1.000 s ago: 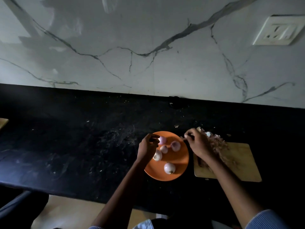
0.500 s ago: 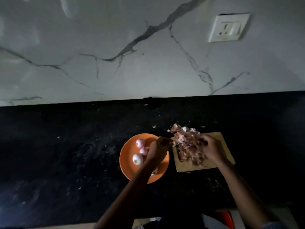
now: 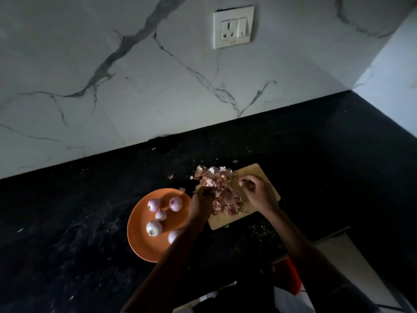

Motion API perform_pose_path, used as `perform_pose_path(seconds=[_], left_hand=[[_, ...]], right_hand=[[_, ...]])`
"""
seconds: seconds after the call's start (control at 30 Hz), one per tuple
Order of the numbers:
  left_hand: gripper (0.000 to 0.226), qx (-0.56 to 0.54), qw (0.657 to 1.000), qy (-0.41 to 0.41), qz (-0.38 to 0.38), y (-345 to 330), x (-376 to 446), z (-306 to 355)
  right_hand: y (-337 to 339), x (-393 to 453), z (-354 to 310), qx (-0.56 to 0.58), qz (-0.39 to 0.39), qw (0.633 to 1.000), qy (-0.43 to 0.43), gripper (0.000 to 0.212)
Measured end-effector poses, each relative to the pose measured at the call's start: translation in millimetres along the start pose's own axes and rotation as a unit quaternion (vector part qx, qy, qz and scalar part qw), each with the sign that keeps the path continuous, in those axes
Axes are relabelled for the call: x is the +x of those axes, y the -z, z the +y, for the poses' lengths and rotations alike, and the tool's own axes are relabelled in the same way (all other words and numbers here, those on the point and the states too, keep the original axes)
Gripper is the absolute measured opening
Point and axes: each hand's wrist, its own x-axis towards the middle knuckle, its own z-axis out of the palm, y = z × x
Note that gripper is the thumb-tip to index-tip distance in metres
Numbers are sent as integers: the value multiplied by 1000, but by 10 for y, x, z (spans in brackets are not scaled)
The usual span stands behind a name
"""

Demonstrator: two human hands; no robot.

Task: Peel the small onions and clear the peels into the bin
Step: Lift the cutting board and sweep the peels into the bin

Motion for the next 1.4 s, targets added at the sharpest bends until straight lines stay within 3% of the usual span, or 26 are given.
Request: perform_pose_path(seconds=[0.17,0.33,0.47,0.57,0.7,0.83,0.9,0.97,1.13,1.4], left_hand=[[8,44,998,11,43,-33,121,-246],[8,19,998,19,53,-33,135,-307],[38,-13,996,47,78,-26,264,-396],[41,-67,989,69,113,-66,315,-432],[38,-158,967,109,168,-185,228,-381],[26,-175,961,101,190,-260,165,-435],[28,-166,963,82,197,-279,165,-457],[34,-169,963,75,198,-301,192,-492],[20,-145,960,43,238,-424,241,-508],[22,-98,973,3,208,-569,219,-547]], right_hand=[[-67,153,-14,-20,-38,998,-36,42],[-160,438,-96,-18,-76,997,0,39],[-264,705,-147,-32,-113,993,28,34],[-374,991,-197,-33,-150,986,63,43],[-622,1346,-357,-65,-251,958,122,52],[-926,1494,-489,-147,-318,917,192,51],[-1019,1502,-452,-183,-300,909,223,47],[-1032,1483,-382,-135,-276,922,236,39],[-822,1337,-179,-63,-290,925,236,35],[-344,978,48,25,-247,928,278,8]])
